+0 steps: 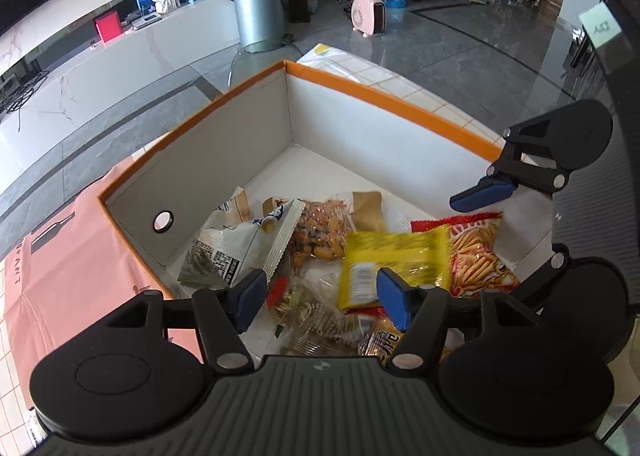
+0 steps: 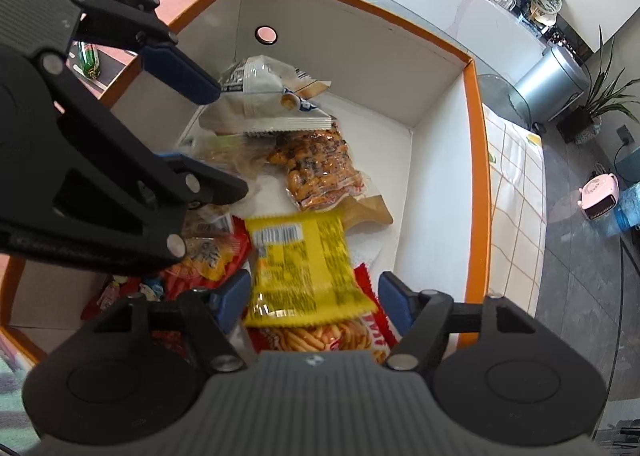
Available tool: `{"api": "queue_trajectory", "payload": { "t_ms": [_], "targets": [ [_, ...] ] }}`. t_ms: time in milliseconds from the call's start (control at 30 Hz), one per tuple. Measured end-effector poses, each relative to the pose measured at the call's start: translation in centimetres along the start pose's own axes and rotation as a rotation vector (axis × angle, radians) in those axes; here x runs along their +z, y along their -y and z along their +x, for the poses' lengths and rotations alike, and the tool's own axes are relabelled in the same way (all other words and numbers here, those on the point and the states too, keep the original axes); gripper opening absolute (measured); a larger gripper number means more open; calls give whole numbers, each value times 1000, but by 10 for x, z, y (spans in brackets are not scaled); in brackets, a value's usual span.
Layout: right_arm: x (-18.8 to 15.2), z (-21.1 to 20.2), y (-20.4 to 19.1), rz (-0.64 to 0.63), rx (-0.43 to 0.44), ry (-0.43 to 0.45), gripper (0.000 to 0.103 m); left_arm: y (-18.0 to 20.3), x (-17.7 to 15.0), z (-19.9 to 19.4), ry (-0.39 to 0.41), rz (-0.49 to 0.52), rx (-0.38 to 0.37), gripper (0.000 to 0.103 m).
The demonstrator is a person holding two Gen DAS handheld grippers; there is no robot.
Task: Organize snacks
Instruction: 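Lower both packets into the box and open both tools, then move both tools back over the green sausage and egg tray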
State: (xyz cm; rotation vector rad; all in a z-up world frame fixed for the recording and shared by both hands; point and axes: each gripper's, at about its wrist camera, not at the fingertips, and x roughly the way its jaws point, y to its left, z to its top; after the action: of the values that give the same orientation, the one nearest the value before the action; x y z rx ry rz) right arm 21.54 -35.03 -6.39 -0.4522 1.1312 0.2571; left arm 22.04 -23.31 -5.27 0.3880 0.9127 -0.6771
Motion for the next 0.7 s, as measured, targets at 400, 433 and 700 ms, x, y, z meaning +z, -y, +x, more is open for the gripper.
{"api": "queue_trajectory", "payload": {
  "t_ms": [400,433,700],
  "targets": [
    [-18,-56,-10,201,-29,95,75,-12,-24,-73,122,-150,29,79],
    [-19,-61,-13,216,-31,114,75,-16,-26,-80,130,-168,37,79],
    [-15,-99,-48,269,5,267,75,-42,-56,-118,157,-274,84,81]
  ]
}}
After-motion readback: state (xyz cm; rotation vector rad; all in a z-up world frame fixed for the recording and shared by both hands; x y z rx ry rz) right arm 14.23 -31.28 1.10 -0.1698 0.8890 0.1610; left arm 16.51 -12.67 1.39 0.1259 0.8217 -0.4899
